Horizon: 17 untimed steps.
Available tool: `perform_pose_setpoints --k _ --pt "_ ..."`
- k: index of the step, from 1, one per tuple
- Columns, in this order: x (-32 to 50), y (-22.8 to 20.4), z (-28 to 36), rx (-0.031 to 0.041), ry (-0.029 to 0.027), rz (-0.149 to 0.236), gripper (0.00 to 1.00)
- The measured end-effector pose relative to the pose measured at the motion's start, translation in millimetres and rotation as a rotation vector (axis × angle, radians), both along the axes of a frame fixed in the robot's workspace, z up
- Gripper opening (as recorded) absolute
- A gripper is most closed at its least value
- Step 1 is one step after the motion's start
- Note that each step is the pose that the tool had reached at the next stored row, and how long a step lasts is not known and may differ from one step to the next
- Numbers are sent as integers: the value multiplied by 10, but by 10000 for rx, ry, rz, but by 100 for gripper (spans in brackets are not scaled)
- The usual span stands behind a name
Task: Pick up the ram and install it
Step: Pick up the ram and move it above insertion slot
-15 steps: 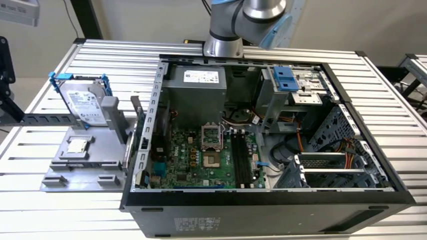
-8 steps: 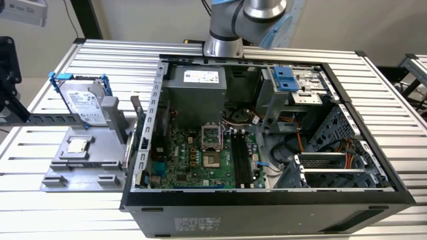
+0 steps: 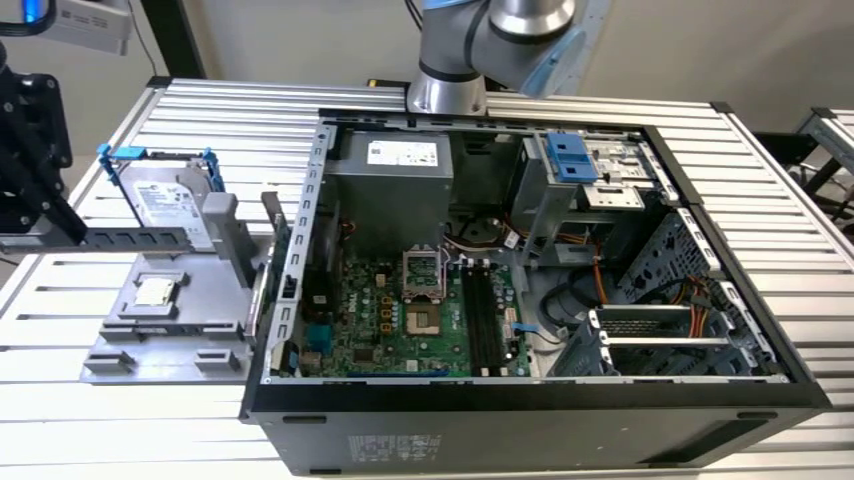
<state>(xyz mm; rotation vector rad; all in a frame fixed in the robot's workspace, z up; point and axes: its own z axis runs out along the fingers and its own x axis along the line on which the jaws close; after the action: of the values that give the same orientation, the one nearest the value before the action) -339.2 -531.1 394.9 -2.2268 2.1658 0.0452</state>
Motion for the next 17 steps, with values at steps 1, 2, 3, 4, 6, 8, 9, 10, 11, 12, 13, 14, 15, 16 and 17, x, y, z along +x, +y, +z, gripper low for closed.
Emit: perform_pose_setpoints --k 1,2,3,4,6,8,9,10,11,12,13,14,15,16,17 --pt "22 0 0 0 0 -1 0" --pt "45 0 0 0 0 0 0" --pt "67 0 0 0 0 0 0" --pt "89 0 -1 1 -1 0 0" --pt "128 0 -1 1 0 0 0" --pt "160 0 0 0 1 0 0" --pt "176 0 -1 1 0 0 0" --pt "193 0 0 0 0 0 0" --pt "213 0 0 0 0 0 0" --pt "232 0 0 0 0 0 0" --pt "253 0 -1 1 0 0 0" --pt "273 0 0 0 1 -1 0" --pt "293 0 0 0 0 0 0" --pt "312 0 0 0 1 0 0" --pt "331 0 0 0 0 0 0"
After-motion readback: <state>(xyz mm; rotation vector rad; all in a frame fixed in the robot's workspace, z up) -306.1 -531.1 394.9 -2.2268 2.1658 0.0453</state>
